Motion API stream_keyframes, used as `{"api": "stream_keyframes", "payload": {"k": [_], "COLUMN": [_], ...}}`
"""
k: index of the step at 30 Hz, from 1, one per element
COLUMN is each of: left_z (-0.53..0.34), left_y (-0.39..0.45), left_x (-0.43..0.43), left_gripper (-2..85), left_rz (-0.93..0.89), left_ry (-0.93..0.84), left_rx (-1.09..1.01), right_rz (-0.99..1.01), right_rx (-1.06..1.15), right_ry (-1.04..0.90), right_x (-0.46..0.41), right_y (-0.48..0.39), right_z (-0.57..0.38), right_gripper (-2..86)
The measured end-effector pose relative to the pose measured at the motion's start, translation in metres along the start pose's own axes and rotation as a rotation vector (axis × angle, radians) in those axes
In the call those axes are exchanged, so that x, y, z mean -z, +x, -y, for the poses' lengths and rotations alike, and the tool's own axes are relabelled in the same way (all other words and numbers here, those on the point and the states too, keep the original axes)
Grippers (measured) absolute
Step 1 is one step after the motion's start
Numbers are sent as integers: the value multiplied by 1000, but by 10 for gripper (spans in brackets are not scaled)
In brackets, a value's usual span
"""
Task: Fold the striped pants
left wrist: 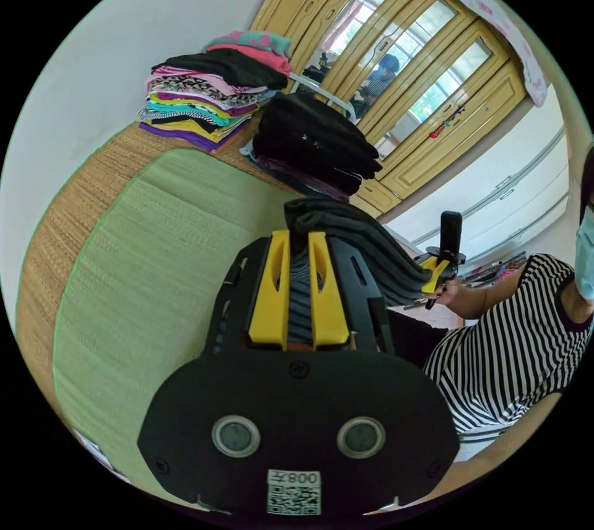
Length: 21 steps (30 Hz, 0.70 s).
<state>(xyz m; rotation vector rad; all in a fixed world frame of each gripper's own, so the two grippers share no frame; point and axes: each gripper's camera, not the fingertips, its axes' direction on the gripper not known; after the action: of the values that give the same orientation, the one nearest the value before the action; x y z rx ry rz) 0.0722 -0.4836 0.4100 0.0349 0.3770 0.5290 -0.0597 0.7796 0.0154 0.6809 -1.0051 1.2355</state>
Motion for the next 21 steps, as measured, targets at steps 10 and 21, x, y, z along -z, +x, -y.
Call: {"api": "stream_keyframes", "payload": {"k": [10, 21], "left_z": [-168, -342], "left_y": [-71, -77], "left_x": [82, 87], "left_gripper": [48, 83], "left_rz": [-11, -232], "left_ry": [113, 94], "left_rx": [331, 677], "right_rz": [31, -172], "right_rx": [43, 37], "right_ry": [-286, -651], "right_x": [-245, -488], "right_y": [-37, 16], "right_z": [5, -57], "right_gripper": [65, 72]}}
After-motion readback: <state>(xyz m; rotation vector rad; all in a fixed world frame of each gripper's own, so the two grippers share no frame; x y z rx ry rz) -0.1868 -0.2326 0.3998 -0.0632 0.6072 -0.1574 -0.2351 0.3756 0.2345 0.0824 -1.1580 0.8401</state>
